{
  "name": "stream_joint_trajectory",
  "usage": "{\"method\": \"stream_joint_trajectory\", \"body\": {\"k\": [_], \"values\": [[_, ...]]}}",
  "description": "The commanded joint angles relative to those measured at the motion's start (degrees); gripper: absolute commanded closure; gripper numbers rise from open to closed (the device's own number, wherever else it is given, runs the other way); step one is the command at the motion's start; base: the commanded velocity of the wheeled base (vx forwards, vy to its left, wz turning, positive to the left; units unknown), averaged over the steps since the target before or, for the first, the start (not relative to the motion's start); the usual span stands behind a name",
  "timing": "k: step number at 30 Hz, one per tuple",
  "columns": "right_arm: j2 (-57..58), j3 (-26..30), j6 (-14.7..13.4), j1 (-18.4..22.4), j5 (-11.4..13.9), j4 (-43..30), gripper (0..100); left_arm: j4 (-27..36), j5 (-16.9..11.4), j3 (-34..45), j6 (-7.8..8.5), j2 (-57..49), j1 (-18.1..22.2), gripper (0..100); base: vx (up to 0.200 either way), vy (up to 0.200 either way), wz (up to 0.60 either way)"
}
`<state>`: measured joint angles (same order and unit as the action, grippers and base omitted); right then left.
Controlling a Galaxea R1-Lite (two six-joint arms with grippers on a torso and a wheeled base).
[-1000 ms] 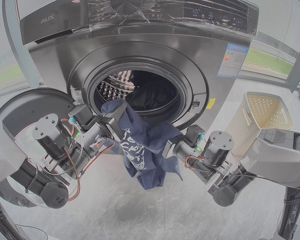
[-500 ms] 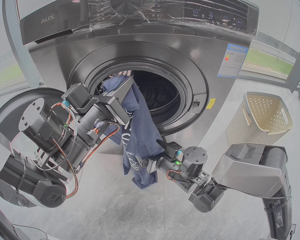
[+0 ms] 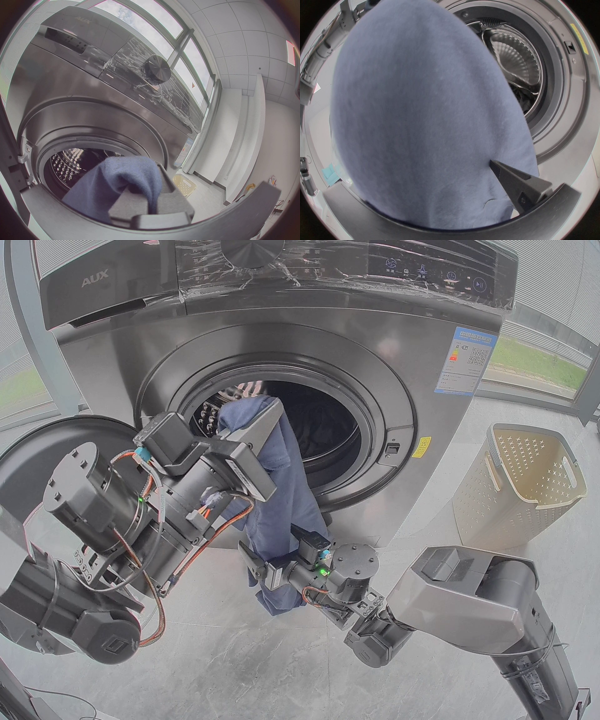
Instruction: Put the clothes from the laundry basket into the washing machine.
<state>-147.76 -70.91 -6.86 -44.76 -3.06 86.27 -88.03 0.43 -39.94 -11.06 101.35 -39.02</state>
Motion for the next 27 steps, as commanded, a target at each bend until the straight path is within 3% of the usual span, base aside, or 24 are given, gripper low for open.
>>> {"method": "stream_joint_trajectory", "body": {"k": [1,5,6,17,23,25,27], "values": [[-4.11,-4.32,0.10,0.73,-0.10,-0.84,0,-0.13,0.01,-0.23,-0.02,0.60,-0.18,100,0.000,0.000,0.00],[-5.78,-6.26,0.10,2.40,-0.81,-0.84,0,-0.13,0.01,-0.14,-0.02,0.16,-0.18,100,0.000,0.000,0.00],[-5.78,-6.43,0.01,3.10,-0.90,-0.93,100,-0.21,0.01,0.03,-0.02,0.07,0.00,100,0.000,0.000,0.00],[-3.23,-5.29,-0.52,6.18,-0.98,-0.14,100,-0.13,0.89,0.39,-0.19,0.25,0.70,100,0.000,0.000,0.00],[4.15,2.18,-1.05,7.59,-0.90,1.88,100,-0.21,1.16,2.93,-0.19,0.34,4.48,100,0.000,0.000,0.00],[4.15,2.18,-1.05,7.59,-0.90,1.88,100,-0.21,1.16,2.93,-0.19,0.34,4.48,100,0.000,0.000,0.00],[10.56,9.48,-1.66,8.47,-0.63,2.23,100,-0.21,0.45,6.36,-0.19,0.78,8.17,100,0.000,0.000,0.00]]}}
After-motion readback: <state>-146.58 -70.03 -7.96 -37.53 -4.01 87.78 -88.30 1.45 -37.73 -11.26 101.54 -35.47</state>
